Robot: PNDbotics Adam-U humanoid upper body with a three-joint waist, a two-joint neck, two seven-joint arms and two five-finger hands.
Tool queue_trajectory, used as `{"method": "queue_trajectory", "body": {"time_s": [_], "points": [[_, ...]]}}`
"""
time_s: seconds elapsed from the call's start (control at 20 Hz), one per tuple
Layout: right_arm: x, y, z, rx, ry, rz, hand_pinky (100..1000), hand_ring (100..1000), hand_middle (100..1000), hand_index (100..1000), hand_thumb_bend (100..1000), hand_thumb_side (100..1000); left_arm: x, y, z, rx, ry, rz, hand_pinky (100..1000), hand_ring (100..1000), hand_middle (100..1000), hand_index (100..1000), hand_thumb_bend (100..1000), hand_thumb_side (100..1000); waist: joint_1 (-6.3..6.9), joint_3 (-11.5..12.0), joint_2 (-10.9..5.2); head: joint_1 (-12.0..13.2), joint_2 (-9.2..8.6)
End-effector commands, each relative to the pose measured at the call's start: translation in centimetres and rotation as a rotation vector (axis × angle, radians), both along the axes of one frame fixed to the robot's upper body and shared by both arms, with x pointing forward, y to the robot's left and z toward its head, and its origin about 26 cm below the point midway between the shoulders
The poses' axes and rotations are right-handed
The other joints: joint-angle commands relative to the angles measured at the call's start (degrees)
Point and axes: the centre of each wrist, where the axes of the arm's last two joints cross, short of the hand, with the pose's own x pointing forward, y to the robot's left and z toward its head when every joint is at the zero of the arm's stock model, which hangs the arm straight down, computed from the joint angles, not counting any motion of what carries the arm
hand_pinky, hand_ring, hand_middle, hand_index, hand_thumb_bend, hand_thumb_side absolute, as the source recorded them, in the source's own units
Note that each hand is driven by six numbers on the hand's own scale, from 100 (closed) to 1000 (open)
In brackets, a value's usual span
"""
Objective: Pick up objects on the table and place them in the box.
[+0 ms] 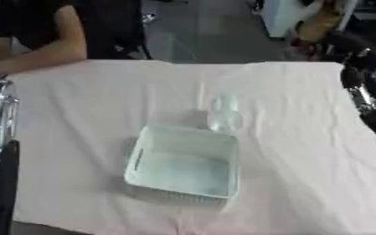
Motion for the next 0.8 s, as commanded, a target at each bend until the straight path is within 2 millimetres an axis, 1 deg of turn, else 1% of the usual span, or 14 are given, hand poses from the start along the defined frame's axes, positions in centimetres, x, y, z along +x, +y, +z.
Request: {"method": "queue_trajectory", "body": {"time_s": [0.05, 0.15, 0.2, 0.35, 0.5, 0.65, 0.8], "points": [[0.1, -0.2, 1.3, -0.012, -0.041, -0.006, 828, 961, 930, 956, 100, 813, -0.2, 0.0, 1.1, 0.018, -0.036, -0.005, 578, 626, 681, 791, 252, 662, 0.02, 0.5, -0.46, 0.0, -1.15], [0.2, -0.4, 1.7, -0.017, -0.056, -0.013, 830, 960, 932, 958, 100, 782, -0.2, 0.0, 1.1, 0.018, -0.034, -0.003, 578, 626, 681, 791, 251, 660, 0.04, 1.4, -0.52, 0.8, -1.08], [0.3, -0.5, 2.3, -0.035, -0.072, -0.016, 830, 960, 932, 958, 100, 778, -0.2, 0.0, 1.1, 0.022, -0.033, -0.005, 578, 626, 681, 791, 251, 659, 0.0, 1.7, -0.61, 1.4, -1.01], [0.8, -1.3, 4.8, -0.13, -0.132, -0.023, 835, 958, 938, 963, 100, 719, -0.2, -0.2, 1.1, 0.033, -0.03, -0.014, 580, 627, 681, 790, 256, 654, -0.31, 1.9, -1.01, 2.3, -1.15], [1.6, -2.0, 6.8, -0.218, -0.163, -0.049, 834, 956, 940, 964, 100, 706, -0.2, -0.2, 1.1, 0.033, -0.03, -0.016, 580, 627, 682, 791, 254, 656, -0.43, 1.8, -1.1, 3.0, -1.52], [2.8, -2.1, 7.2, -0.279, -0.143, -0.075, 829, 950, 938, 961, 100, 702, -0.2, -0.2, 1.1, 0.033, -0.028, -0.02, 579, 626, 681, 791, 251, 658, -0.4, 2.1, -1.08, 2.9, -1.53], [4.8, -1.8, 6.6, -0.331, -0.085, -0.087, 828, 945, 935, 956, 100, 700, -0.2, -0.4, 1.2, 0.034, -0.028, -0.027, 578, 626, 680, 791, 247, 660, -0.25, 2.4, -0.95, 2.6, -1.53]]}}
